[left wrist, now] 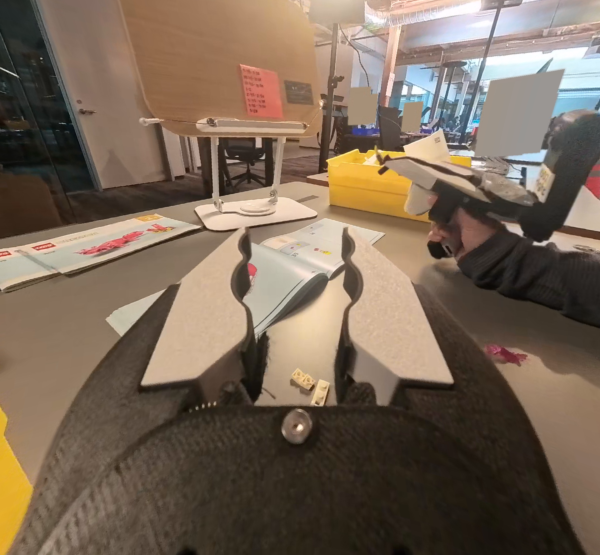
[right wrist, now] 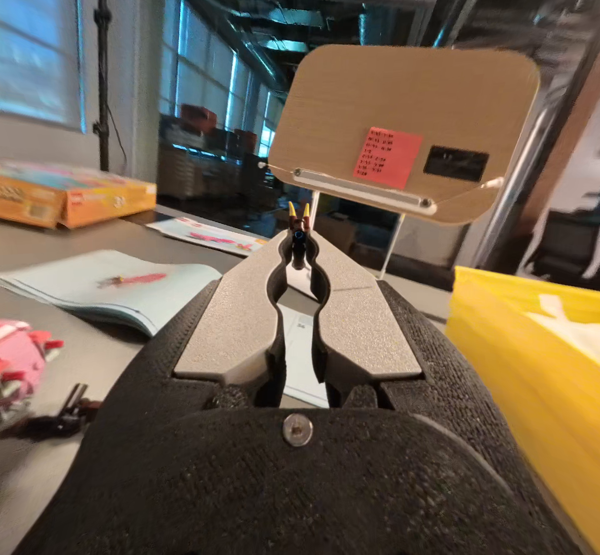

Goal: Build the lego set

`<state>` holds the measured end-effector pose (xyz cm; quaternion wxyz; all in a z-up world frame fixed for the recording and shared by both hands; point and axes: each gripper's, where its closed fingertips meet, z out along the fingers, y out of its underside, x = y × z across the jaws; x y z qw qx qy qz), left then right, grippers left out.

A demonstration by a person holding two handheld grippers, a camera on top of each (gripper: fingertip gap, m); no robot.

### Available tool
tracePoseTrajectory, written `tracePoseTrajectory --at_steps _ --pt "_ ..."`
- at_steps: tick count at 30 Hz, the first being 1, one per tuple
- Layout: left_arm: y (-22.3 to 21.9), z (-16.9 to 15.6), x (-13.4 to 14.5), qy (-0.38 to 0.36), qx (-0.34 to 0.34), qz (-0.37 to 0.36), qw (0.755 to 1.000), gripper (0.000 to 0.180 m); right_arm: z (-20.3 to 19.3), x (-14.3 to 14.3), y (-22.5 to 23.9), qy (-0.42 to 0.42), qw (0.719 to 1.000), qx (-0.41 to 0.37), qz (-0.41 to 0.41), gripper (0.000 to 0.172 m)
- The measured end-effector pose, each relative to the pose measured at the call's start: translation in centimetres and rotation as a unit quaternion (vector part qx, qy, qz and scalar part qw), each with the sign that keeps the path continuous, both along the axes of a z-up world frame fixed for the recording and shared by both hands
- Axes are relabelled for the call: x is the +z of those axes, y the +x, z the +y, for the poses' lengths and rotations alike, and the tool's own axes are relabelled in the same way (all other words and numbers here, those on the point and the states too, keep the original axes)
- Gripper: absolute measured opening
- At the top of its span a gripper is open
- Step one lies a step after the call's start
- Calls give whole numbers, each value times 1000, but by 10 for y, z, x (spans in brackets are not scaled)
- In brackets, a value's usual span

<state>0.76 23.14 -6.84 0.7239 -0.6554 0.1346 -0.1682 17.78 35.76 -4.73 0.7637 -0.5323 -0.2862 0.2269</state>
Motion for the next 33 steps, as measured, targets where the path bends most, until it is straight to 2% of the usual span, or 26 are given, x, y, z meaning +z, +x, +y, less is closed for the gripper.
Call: tracePoseTrajectory --at_steps 5,26,28,30,33 --pt "6 -1 -2 3 -3 23 1000 53 -8 -4 -14 43 997 -9 -62 5" --pt "5 -2 0 6 -3 18 1000 48 -5 -12 -17 -15 998 34 -42 5" --pt "4 -2 0 6 -2 16 1000 48 -10 -13 -22 -48 996 79 -14 5" --pt "4 -2 0 5 -2 14 1000 48 -6 -11 -17 -105 986 116 57 5" --pt "4 -2 0 4 -3 9 1000 47 7 -8 0 -183 955 162 166 5"
